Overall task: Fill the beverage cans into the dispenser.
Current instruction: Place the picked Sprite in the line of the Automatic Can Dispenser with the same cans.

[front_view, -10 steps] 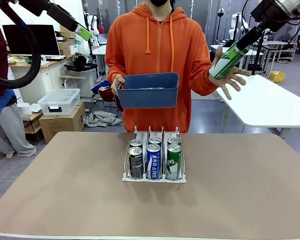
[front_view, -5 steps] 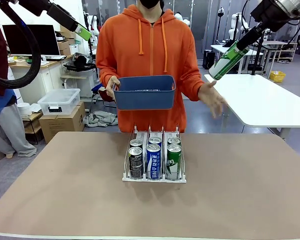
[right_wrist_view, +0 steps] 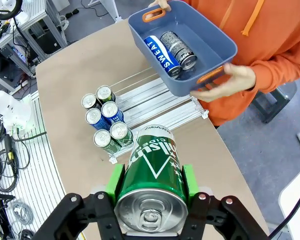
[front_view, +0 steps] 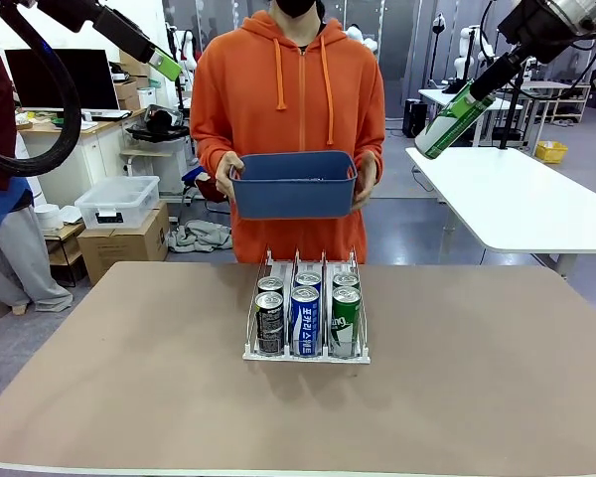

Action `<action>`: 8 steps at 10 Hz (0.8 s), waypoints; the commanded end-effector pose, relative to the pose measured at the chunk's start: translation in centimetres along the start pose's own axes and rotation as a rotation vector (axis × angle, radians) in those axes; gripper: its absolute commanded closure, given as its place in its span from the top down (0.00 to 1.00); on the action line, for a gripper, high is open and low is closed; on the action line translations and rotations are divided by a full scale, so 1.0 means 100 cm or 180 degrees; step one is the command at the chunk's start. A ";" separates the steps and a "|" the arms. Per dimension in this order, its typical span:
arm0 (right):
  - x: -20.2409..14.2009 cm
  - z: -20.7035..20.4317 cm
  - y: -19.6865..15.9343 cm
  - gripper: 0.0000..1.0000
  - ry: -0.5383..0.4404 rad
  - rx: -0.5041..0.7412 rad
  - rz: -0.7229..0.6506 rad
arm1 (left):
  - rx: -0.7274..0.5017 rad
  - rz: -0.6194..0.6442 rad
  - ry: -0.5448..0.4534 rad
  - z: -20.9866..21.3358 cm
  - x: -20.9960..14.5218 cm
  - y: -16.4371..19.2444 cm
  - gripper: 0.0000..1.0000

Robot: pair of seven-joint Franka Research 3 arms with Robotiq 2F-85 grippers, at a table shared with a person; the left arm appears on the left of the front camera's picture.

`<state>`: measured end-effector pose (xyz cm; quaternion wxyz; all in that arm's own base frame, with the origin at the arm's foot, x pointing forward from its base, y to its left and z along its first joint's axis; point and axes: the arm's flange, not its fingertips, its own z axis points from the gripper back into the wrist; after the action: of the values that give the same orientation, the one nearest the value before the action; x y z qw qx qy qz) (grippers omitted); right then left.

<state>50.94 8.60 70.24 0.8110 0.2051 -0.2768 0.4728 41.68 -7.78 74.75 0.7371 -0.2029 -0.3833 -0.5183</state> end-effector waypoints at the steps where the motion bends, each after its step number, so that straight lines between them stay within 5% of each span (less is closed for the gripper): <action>1: 0.000 0.000 0.000 0.58 0.0000 0.0000 0.0000 | -0.0019 0.0004 -0.0026 0.001 0.000 0.000 1.00; 3: 0.003 -0.001 0.029 0.58 0.0261 -0.0096 -0.0018 | -0.0019 0.0004 -0.0026 0.001 0.000 0.000 1.00; 4: 0.002 -0.002 0.048 0.58 0.0628 -0.0398 -0.0074 | -0.0019 0.0004 -0.0026 0.001 0.000 0.000 1.00; 8: -0.021 -0.031 0.115 0.58 0.1015 -0.0643 0.0047 | -0.0019 0.0004 -0.0026 0.001 0.000 0.000 1.00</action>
<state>41.87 13.85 68.70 0.8560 0.0600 -0.1879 0.4779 41.68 -7.78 74.78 0.7370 -0.2028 -0.3834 -0.5184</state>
